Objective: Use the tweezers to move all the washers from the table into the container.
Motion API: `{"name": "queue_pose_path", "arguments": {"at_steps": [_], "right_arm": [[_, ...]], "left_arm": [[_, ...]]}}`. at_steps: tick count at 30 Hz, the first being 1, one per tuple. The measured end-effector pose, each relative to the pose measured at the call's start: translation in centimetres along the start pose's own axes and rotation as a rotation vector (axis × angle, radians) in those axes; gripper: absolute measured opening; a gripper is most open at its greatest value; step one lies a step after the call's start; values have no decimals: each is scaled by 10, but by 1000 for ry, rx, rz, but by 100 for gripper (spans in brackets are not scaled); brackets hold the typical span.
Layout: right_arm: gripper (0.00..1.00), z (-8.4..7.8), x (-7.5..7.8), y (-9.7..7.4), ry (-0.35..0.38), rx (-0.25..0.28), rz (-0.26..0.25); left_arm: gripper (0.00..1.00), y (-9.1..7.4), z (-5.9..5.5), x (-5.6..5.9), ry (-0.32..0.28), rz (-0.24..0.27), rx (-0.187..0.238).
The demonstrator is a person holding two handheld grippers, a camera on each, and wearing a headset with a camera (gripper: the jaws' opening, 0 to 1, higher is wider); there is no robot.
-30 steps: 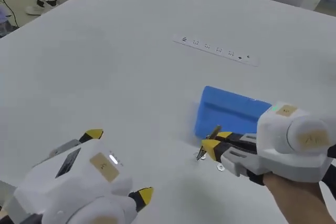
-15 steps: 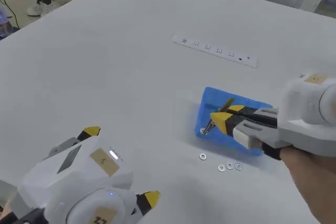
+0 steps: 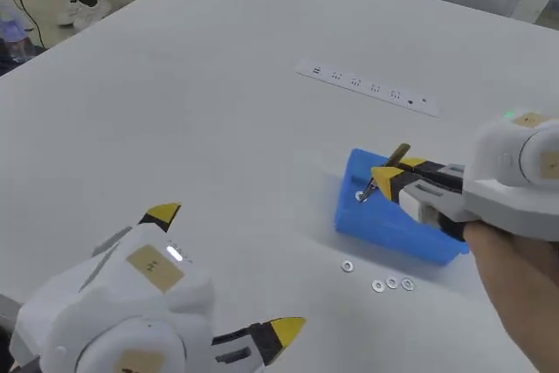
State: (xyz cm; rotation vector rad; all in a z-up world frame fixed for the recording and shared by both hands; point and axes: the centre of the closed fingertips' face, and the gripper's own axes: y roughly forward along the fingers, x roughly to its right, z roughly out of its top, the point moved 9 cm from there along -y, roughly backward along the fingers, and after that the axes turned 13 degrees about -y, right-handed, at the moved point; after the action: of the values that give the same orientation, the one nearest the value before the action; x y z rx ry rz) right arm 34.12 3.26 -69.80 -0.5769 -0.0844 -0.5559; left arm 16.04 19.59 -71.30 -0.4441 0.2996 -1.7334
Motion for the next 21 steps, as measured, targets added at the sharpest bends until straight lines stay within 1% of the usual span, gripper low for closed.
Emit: {"name": "queue_pose_path", "arguments": {"at_steps": [2,4,8,10,13,16,18,21], "right_arm": [[3,-4,1,5,15,-1,-5],[3,-11,6,14,33,-18,1],[3,-19,9,25,21,-40,-10],[3,-20,8,28,32,-51,-2],[3,-25,9,34,28,-66,-7],[3,-26,8,37,35,-74,-2],[3,-30,7,41,38,-82,0],[3,-35,4,41,51,-101,10]], "left_arm": [[99,-1,0,0,-26,-15,-1],[99,0,0,1,-35,-15,3],[99,0,0,1,-48,-19,0],[99,0,0,1,-46,-17,6],[99,1,0,1,-46,-18,11],[99,2,-2,3,-20,-13,3],[99,2,-2,3,-14,-13,2],[99,1,-1,3,-10,-10,7]]}}
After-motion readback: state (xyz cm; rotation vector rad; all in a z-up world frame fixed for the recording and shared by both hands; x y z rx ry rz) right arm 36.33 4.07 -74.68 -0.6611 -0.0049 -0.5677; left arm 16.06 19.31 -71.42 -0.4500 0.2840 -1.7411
